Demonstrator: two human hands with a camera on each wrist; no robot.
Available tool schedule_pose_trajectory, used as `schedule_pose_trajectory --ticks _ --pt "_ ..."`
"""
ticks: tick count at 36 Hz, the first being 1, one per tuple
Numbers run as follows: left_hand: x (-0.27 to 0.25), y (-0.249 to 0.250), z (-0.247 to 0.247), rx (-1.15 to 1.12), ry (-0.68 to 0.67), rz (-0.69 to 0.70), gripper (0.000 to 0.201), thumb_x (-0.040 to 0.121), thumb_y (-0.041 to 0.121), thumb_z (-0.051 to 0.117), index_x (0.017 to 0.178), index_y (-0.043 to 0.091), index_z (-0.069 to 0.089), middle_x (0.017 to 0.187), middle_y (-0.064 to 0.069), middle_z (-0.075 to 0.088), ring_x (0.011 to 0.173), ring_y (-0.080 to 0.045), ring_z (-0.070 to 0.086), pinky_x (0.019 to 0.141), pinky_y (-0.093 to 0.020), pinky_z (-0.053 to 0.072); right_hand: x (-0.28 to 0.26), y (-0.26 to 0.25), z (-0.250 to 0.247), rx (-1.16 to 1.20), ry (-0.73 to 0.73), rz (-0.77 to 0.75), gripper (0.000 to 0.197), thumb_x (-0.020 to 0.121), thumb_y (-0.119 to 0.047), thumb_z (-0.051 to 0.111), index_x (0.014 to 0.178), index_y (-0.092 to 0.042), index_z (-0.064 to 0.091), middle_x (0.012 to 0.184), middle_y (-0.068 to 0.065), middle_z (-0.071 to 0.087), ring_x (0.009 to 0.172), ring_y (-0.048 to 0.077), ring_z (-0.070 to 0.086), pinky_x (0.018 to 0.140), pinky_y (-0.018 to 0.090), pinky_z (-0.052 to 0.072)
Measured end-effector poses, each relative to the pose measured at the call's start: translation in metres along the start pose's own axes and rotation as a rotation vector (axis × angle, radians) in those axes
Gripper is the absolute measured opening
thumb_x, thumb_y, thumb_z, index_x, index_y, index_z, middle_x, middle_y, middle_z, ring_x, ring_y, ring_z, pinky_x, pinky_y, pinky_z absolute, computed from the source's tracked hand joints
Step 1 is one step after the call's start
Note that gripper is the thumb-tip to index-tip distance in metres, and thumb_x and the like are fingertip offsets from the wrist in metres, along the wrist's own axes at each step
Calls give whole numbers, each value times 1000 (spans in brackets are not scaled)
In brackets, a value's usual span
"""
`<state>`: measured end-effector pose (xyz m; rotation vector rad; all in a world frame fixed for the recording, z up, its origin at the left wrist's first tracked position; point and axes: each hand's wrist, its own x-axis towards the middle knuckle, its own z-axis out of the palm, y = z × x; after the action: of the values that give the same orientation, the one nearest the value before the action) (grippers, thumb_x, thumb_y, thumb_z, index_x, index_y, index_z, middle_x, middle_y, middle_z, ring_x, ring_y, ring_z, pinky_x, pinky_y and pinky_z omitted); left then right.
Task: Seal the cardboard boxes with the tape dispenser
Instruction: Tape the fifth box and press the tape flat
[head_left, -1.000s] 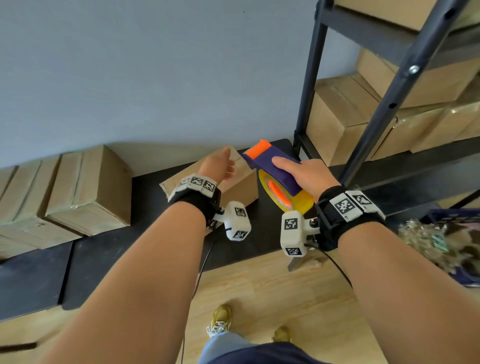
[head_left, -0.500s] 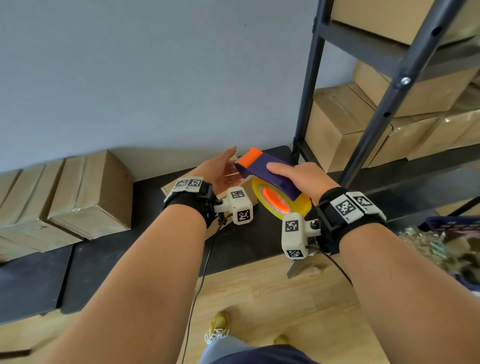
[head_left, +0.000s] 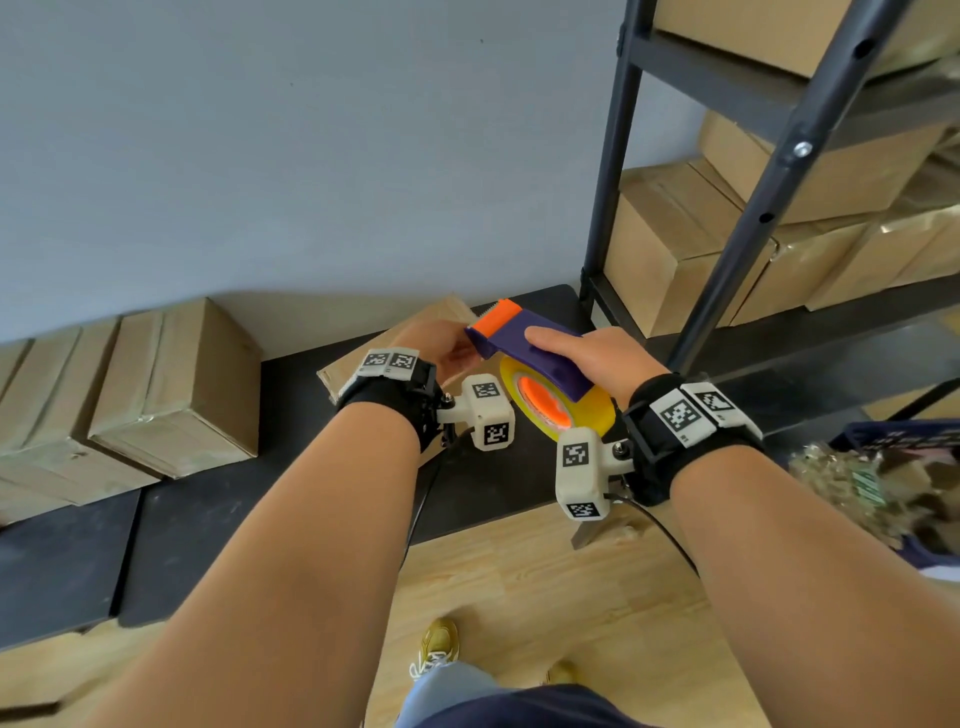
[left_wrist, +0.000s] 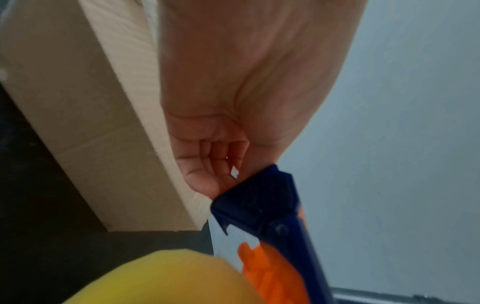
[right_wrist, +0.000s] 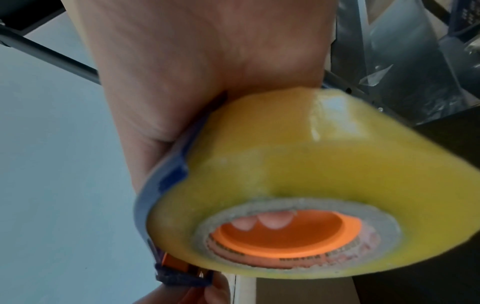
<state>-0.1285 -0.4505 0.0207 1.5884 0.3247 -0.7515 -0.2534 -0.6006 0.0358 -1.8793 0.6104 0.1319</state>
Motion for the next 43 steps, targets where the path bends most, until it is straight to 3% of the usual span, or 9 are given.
schedule_pose_trajectory --ticks 2,5,9,17,21,24,32,37,43 --pt "2 1 3 59 24 34 28 98 -3 40 74 2 54 61 -10 62 52 -15 62 59 -23 55 -1 1 0 7 20 11 47 81 -60 68 85 -13 68 82 3 69 70 13 61 61 22 41" --pt "7 7 8 207 84 117 26 95 2 51 70 8 53 66 -6 59 60 -13 56 80 -27 53 -2 1 -3 6 53 7 49 82 -59 68 89 -11 69 81 4 68 69 13 60 59 22 41" --pt "26 19 2 221 135 154 33 97 14 54 64 13 48 40 4 53 54 -12 48 69 -25 50 -4 1 -9 -3 73 22 49 80 -61 69 90 -12 68 90 7 72 76 17 64 68 26 45" --pt "50 55 -21 181 294 212 32 91 14 59 61 15 47 34 6 48 29 -5 46 53 -20 44 -2 -3 -20 -69 102 104 63 77 -66 68 104 -9 66 98 10 71 86 23 66 73 29 47" --pt "65 64 -15 126 259 209 32 93 9 55 63 12 43 52 -2 46 37 -8 46 36 -15 39 6 -16 -18 -111 155 105 62 78 -61 70 106 -6 66 101 11 69 89 24 64 74 31 44" --pt "81 65 -19 206 195 212 30 94 7 54 65 12 49 36 5 51 39 -7 50 42 -15 43 16 -22 -14 -155 180 133 58 79 -60 69 100 -6 66 101 12 69 94 26 65 81 36 48" --pt "115 73 -32 648 194 378 17 86 9 63 99 4 73 106 -15 70 100 -26 67 92 -37 53 43 -38 4 -193 144 242 54 80 -62 67 104 -14 56 109 8 66 97 22 62 79 30 46" --pt "130 74 -36 692 177 399 16 87 8 65 101 6 73 108 -14 70 104 -27 65 93 -34 52 55 -49 13 -204 161 282 61 79 -63 66 114 -13 58 111 7 65 98 22 61 82 31 47" --pt "142 71 -41 762 123 396 17 89 11 62 103 9 73 107 -11 70 102 -26 65 80 -26 50 67 -58 20 -215 147 301 41 82 -54 69 91 -17 54 102 5 63 84 16 58 77 28 41"
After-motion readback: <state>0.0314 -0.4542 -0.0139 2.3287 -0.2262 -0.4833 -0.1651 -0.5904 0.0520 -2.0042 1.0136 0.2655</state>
